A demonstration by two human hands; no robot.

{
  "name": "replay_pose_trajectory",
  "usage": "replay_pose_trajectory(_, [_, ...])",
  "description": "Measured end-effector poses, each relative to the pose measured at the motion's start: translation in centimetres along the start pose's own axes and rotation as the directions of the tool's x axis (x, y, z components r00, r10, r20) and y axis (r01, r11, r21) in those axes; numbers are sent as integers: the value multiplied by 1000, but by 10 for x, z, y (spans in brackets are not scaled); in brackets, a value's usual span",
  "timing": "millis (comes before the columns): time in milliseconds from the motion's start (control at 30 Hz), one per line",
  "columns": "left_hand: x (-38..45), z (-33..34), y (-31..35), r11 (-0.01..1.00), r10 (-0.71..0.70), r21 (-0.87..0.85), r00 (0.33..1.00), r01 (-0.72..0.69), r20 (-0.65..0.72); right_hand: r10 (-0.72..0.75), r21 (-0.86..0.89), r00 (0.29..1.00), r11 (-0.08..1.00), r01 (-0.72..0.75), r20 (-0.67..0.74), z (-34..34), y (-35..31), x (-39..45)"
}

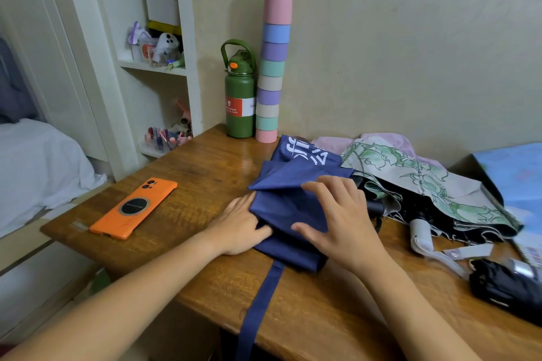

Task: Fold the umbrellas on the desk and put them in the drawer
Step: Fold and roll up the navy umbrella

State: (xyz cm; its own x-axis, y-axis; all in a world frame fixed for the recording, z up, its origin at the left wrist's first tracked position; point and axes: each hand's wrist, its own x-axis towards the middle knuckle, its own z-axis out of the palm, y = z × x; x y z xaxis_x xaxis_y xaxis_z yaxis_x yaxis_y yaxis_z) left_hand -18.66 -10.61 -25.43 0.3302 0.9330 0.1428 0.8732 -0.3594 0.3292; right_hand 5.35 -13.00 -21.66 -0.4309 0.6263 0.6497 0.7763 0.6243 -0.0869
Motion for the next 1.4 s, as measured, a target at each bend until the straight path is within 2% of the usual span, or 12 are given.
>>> replay_pose_trajectory(100, [2,-2,-2,986,-91,-138,996,89,-10,47,-24,988,999,-44,146,7,1,-3])
replay_pose_trajectory(233, [3,-10,-4,871,-213,-453,977,192,5,42,112,977,991,-66,210,7,-3,-5])
replay_pose_trajectory(333, [4,-10,-3,865,-228,-457,974,207,9,-22,166,969,986,-19,245,6,-13,-6])
replay_pose_trajectory(467, [5,-10,-6,817,-242,-537,970,209,9,-28,78,971,997,10,238,15,-24,-5])
replay_pose_trajectory(567, [6,-9,-8,709,-274,-673,962,211,14,18,14,983,1000,-21,183,20,-26,-5])
replay_pose_trajectory(633, [8,-7,-8,622,-320,-757,947,200,-12,-8,65,984,998,-3,176,17,-25,-6])
replay_pose_trajectory(733, [8,-7,-8,451,-419,-861,908,235,29,-77,144,963,989,41,258,13,-26,-7])
replay_pose_trajectory(800, [9,-9,-9,474,-408,-851,913,227,17,-98,157,932,987,45,349,15,-26,-7])
replay_pose_trajectory(933, [12,-4,-15,697,-341,-697,933,169,-115,-112,182,888,983,32,447,18,-21,-7])
replay_pose_trajectory(1133, [6,-2,-23,784,-261,-615,944,84,-203,-115,257,875,966,-11,469,16,-11,-6])
replay_pose_trajectory(1267, [4,-2,-24,902,-159,-430,898,-37,-411,-133,293,869,956,-14,476,17,-11,-7])
replay_pose_trajectory(1400, [1,-5,-17,911,-30,-379,893,-160,-448,-137,313,868,950,-22,478,18,-13,-7])
